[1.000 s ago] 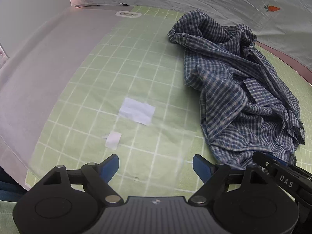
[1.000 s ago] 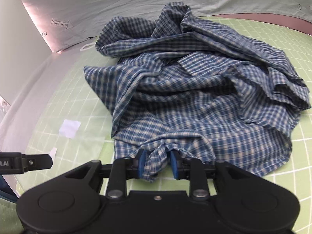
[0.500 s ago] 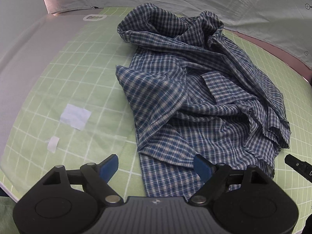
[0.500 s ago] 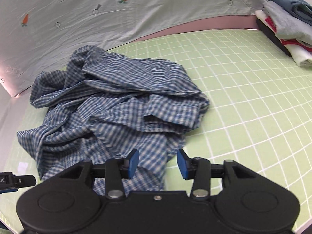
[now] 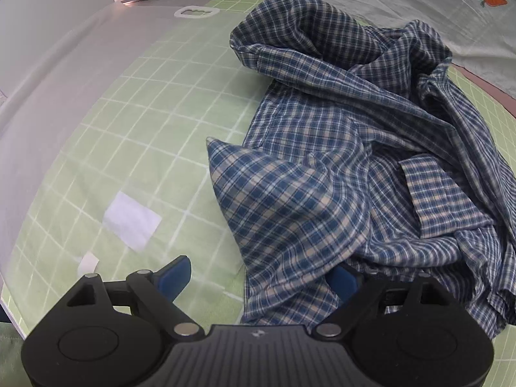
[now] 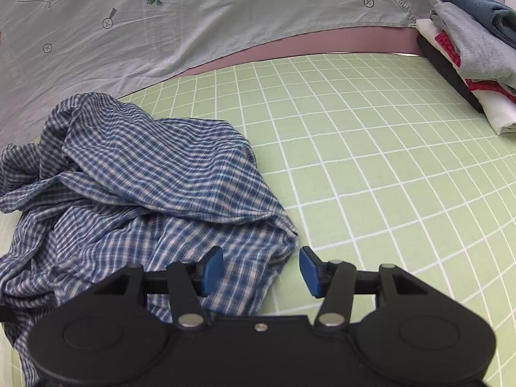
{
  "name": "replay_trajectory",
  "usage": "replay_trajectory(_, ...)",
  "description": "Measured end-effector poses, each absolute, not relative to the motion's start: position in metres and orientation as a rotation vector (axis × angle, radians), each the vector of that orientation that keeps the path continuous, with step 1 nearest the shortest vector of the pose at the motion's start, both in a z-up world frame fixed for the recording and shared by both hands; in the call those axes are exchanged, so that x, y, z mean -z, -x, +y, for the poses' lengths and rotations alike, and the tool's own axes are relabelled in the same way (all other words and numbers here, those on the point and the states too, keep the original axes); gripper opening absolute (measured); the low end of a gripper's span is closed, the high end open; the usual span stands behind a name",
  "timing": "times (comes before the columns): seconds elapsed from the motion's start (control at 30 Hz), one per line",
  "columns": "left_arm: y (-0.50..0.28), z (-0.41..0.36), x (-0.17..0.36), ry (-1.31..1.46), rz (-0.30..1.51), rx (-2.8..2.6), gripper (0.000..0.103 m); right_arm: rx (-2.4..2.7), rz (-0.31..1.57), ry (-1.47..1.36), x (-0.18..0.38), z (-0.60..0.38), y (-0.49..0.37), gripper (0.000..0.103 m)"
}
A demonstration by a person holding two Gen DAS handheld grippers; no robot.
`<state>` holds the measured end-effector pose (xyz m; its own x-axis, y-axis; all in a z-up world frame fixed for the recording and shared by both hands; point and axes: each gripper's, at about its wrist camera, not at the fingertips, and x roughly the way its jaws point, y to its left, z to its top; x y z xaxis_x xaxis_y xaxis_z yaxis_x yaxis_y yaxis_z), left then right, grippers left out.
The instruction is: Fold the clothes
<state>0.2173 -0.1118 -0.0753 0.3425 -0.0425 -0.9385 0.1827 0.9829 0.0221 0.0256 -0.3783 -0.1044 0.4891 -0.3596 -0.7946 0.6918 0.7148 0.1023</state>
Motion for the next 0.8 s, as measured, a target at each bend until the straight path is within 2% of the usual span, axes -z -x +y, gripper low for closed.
replay_trajectory(0.2,-0.242,-0.119,0.096,-0.173,1.261,0.107,0.09,0.696,0.928,-0.307,0.126,-0.393,-0.055,0.054)
replay_trajectory(0.23,-0.243,-0.119,0.098,-0.179,1.263,0.103,0.093,0.693,0.932,-0.292,0.126,-0.393,-0.056,0.052)
replay_trajectory(0.3,-0.245,-0.119,0.101,-0.187,1.267,0.098,0.098,0.67,0.931,-0.269,0.125,-0.394,-0.057,0.04)
replay_trajectory(0.33,-0.246,-0.118,0.103,-0.188,1.267,0.1,0.1,0.658,0.932,-0.261,0.125,-0.394,-0.057,0.02)
replay_trajectory(0.37,-0.247,-0.116,0.104,-0.186,1.269,0.102,0.1,0.648,0.933,-0.257,0.125,-0.396,-0.056,0.01)
replay_trajectory(0.43,-0.249,-0.112,0.106,-0.173,1.277,0.107,0.101,0.638,0.924,-0.261,0.122,-0.402,-0.054,0.005)
replay_trajectory(0.6,-0.252,-0.107,0.109,-0.18,1.271,0.109,0.103,0.738,0.847,-0.29,0.107,-0.439,-0.04,0.003)
replay_trajectory(0.8,-0.251,-0.096,0.116,-0.172,1.261,0.098,0.103,0.965,0.766,-0.169,0.084,-0.505,-0.026,0.003)
